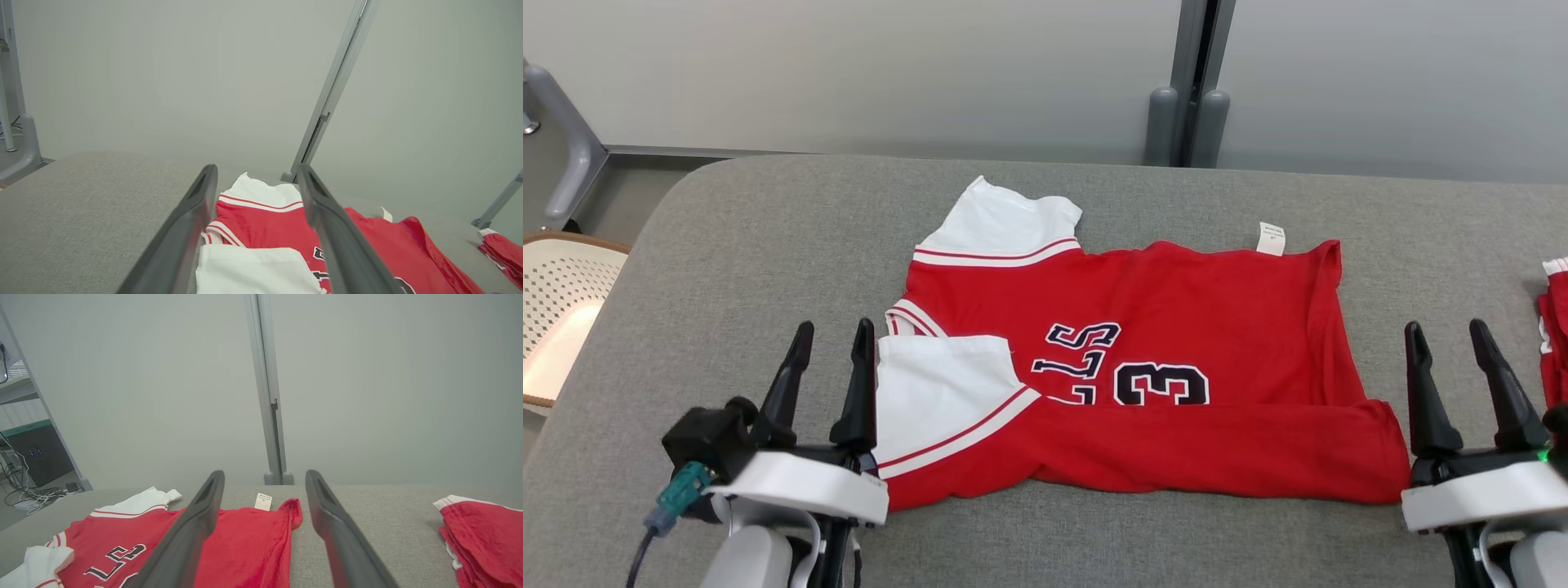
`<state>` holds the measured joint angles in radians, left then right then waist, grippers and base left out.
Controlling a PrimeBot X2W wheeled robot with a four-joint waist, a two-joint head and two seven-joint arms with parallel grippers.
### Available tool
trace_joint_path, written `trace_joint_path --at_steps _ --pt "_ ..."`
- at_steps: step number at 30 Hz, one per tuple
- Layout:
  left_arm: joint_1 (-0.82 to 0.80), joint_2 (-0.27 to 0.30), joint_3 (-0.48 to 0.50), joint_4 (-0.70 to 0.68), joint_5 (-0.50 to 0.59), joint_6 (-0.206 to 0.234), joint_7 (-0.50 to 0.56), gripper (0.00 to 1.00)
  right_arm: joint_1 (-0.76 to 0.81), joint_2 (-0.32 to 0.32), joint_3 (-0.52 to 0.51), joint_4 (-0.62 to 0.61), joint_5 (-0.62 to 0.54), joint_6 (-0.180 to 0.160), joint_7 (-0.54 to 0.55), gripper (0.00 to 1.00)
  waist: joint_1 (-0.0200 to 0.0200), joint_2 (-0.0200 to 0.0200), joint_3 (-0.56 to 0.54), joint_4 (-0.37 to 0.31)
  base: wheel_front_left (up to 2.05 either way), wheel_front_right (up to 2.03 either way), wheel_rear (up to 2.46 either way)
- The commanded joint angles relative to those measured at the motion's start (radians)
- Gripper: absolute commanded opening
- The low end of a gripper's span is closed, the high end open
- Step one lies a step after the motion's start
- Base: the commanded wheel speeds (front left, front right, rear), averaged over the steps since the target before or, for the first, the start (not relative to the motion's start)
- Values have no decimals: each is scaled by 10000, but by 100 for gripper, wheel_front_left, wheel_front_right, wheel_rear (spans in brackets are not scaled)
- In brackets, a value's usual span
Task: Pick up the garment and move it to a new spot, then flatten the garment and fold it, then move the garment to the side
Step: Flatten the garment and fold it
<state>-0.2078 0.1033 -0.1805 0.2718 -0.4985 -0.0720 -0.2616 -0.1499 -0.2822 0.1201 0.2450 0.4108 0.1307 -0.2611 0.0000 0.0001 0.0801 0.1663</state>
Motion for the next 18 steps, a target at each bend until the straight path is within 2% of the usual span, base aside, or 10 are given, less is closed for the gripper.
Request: trace_joint_path --at_steps 1,9,14,18 --pt "396 -161 244 37 501 -170 -42 100 513 480 -401 -394 -385 1 -53 100 0 -1 -28 -28 0 0 0" --pt "970 -464 444 1158 1275 -325 -43 100 1330 1333 -598 -570 -1337 1 -53 100 0 -1 -21 -151 0 0 0" --pt "692 -498 514 2114 1632 -83 -43 100 1239 1481 -690 -621 -1375 1 -54 100 0 -1 -52 -237 0 0 0" --pt "392 -488 321 3493 2111 380 -31 100 1169 1481 -731 -663 -1320 1 -54 100 0 -1 -63 -294 0 0 0"
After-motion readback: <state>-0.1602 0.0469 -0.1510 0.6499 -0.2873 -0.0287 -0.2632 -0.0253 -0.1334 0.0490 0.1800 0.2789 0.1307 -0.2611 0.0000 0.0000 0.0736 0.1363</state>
